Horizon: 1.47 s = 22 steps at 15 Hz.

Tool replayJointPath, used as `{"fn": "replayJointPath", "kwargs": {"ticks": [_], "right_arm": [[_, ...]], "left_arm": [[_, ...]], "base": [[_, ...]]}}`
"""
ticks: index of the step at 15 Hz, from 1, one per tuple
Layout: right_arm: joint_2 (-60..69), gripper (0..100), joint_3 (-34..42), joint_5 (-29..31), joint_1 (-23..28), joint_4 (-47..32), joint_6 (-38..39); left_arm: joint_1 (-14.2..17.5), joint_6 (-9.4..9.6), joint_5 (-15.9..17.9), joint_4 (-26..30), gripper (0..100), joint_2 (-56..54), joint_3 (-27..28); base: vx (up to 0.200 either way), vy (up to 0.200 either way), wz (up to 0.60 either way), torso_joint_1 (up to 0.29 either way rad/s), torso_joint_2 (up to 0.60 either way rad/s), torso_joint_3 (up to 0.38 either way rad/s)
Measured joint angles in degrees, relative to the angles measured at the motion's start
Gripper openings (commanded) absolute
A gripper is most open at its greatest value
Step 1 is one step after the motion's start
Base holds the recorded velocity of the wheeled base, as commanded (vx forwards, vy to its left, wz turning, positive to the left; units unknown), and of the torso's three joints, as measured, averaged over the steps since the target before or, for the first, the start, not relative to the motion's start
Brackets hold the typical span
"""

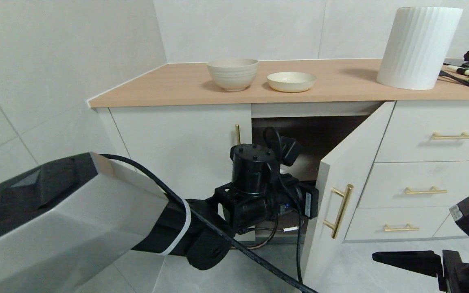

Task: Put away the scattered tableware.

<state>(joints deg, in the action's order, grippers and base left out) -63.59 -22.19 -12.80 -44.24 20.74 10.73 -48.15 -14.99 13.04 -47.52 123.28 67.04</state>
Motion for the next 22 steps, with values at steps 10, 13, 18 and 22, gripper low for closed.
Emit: {"fn": "replayJointPath", "kwargs": {"ticks": [10, 13, 18, 22], "right_arm": [[5.4, 100, -0.5, -4.6, -2.1, -2.4, 0.2], [3.1, 100, -1.9, -2.3, 0.6, -2.2, 0.2], [-1.0, 100, -6.8, -2.2, 2.2, -2.8, 0.0], [-7.8, 100, -18.8, -2.1, 3.7, -5.6, -0.4]], "left_arm": [[2.0, -11.61, 16.9, -8.2, 0, -9.6, -10.2], [6.0, -7.98, 12.7, 2.7, 0, -15.0, -11.5], [12.2, -0.28, -2.6, 14.8, 0, -28.6, -17.8], [20.5, -0.02, -3.0, 18.0, 0, -40.7, -25.9]], "base": [[0.0, 0.0, 0.0, 0.0, 0.0, 0.0], [0.0, 0.0, 0.0, 0.0, 0.0, 0.0], [0.0, 0.0, 0.0, 0.0, 0.0, 0.0], [0.0, 0.0, 0.0, 0.0, 0.0, 0.0]]}}
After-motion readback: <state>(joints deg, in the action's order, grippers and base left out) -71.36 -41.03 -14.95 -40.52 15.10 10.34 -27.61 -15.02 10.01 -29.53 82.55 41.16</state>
